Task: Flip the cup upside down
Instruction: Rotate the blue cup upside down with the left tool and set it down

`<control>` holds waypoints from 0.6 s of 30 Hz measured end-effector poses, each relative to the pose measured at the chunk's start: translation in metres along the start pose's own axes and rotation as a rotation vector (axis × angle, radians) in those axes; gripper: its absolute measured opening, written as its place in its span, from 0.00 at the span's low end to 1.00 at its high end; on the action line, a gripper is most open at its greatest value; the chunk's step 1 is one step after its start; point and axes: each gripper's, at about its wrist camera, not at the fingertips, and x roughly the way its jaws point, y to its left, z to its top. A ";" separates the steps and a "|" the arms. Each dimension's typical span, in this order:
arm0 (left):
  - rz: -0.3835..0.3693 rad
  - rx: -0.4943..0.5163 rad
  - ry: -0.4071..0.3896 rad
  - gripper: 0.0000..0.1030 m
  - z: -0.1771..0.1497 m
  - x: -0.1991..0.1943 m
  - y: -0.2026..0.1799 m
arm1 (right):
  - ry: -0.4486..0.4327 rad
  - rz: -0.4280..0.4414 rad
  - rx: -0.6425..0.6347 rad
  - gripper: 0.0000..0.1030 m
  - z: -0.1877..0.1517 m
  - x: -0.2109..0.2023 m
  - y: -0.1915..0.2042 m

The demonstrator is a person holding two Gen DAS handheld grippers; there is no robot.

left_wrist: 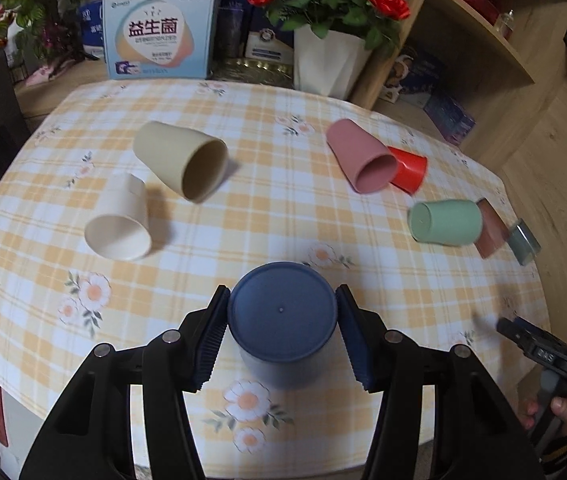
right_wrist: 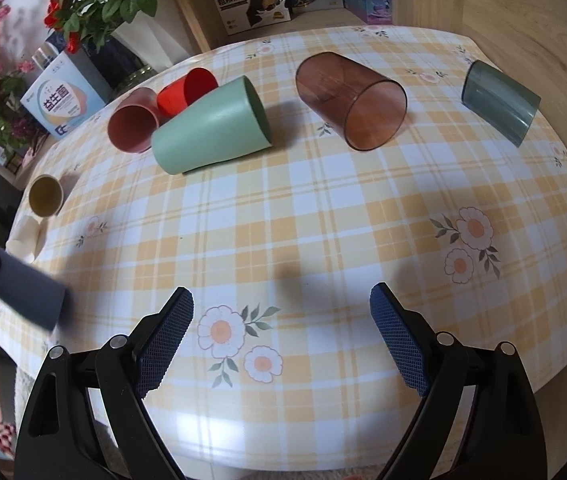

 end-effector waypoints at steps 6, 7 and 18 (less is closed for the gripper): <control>0.061 0.042 -0.036 0.51 0.016 0.011 0.000 | -0.005 -0.010 0.004 0.84 0.003 -0.004 -0.001; 0.067 0.051 -0.039 0.51 0.017 0.013 -0.002 | -0.006 -0.011 0.006 0.84 0.003 -0.005 -0.001; 0.085 0.119 -0.052 0.51 0.016 0.023 -0.031 | 0.003 -0.021 0.031 0.84 0.001 -0.005 -0.007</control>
